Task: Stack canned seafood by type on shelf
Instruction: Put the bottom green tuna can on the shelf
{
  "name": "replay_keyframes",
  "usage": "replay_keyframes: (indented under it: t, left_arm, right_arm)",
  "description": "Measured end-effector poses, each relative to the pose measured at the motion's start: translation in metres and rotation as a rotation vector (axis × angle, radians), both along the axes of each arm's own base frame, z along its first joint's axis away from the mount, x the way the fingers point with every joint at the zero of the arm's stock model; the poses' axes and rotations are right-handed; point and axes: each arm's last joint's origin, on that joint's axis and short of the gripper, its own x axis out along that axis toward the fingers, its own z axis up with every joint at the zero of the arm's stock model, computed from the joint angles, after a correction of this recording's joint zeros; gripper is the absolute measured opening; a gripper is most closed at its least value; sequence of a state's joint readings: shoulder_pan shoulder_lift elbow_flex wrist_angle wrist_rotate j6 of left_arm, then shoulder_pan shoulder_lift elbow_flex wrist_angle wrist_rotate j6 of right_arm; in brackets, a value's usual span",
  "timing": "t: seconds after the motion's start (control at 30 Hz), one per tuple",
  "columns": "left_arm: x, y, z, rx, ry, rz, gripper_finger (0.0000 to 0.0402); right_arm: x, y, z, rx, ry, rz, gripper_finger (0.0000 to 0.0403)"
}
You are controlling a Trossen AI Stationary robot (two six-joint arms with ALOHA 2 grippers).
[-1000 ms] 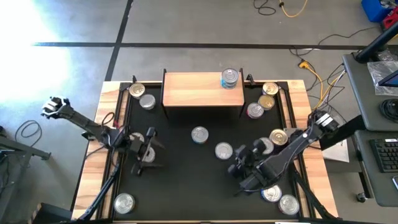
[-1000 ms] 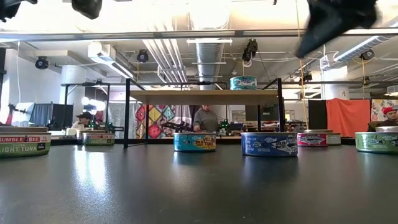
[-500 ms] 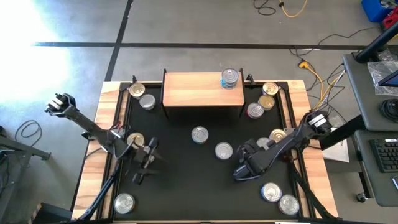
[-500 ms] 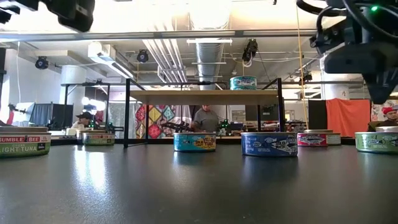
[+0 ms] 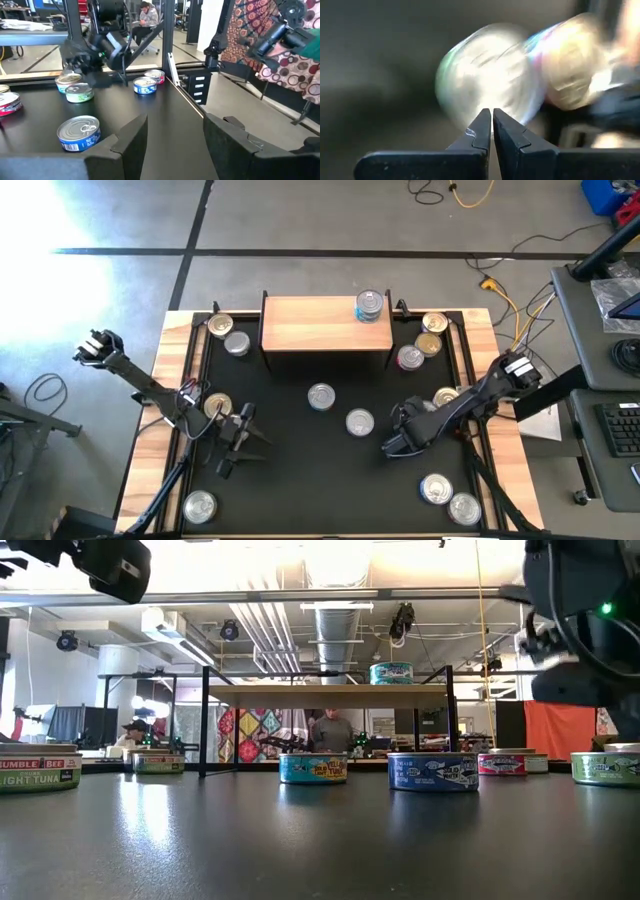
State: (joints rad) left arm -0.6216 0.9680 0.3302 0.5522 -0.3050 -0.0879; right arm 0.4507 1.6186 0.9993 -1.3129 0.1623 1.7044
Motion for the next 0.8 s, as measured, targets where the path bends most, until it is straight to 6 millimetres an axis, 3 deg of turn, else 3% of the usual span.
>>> replay_keyframes:
  t: [0.1, 0.23, 0.37, 0.47, 0.63, 0.8]
  left_arm:
    - [0.000, 0.000, 0.000, 0.011, -0.005, 0.000, 0.0176]
    - [0.001, 0.003, 0.001, 0.066, -0.025, 0.077, 0.0176]
    - [0.003, 0.007, 0.005, 0.132, -0.055, 0.208, 0.0176]
    - [0.006, 0.011, 0.007, 0.159, -0.068, 0.220, 0.0176]
    - [0.012, 0.015, 0.005, 0.173, -0.069, 0.153, 0.0176]
    - [0.022, 0.022, -0.003, 0.191, -0.032, 0.172, 0.0176]
  right_arm:
    - [0.017, 0.011, -0.006, 0.158, -0.176, 0.071, 0.0013]
    - [0.040, 0.022, 0.018, 0.214, -0.352, 0.225, 0.0013]
    - [0.040, 0.017, 0.044, 0.059, -0.292, 0.283, 0.0013]
    - [0.027, 0.004, 0.049, -0.064, -0.166, 0.203, 0.0013]
    - [0.006, -0.020, 0.028, -0.073, 0.052, 0.083, 0.0013]
    - [-0.005, -0.043, -0.007, 0.019, 0.120, 0.067, 0.0013]
